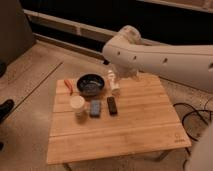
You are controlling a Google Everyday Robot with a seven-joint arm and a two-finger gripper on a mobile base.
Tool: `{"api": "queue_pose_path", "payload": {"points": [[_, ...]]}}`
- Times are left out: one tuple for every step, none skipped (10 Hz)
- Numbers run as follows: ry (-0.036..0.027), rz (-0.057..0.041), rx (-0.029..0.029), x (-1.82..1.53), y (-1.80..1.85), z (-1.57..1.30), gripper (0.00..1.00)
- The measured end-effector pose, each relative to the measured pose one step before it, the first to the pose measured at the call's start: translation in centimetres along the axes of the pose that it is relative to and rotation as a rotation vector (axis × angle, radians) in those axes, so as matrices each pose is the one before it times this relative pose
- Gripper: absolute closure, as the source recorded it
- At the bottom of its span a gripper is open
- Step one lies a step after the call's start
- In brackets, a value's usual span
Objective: Move the arm in a circular motion
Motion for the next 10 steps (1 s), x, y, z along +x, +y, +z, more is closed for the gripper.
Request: {"api": "queue_pose_path", "payload": {"points": [[0.00073,0.00762,0.01092,-2.508,1.923,0.357,0.35],[0.00347,-0.01306,-0.00986,-1.612,2.695,-0.081,0.35],[0.00017,-0.02923,-0.01354,-1.058,2.873,-0.296,0.35],[-0.00460,-0.04993,-0.01812,-0.654,3.420,-0.612,0.35],[-0.00587,-0.04957,-0.01499,-0.189,2.745,-0.536,0.35],[-0.00855,-0.05713,-0.01499,0.022,2.734,-0.647,0.35],[-0.00964,-0.06921,-0.01303,0.333,2.845,-0.652,0.35],[-0.01654,-0.09205,-0.01589,0.784,3.392,-0.921,0.35],[-0.01211,-0.06790,-0.00956,0.865,2.268,-0.562,0.35],[-0.01363,-0.06852,-0.00858,1.153,2.098,-0.577,0.35]]}}
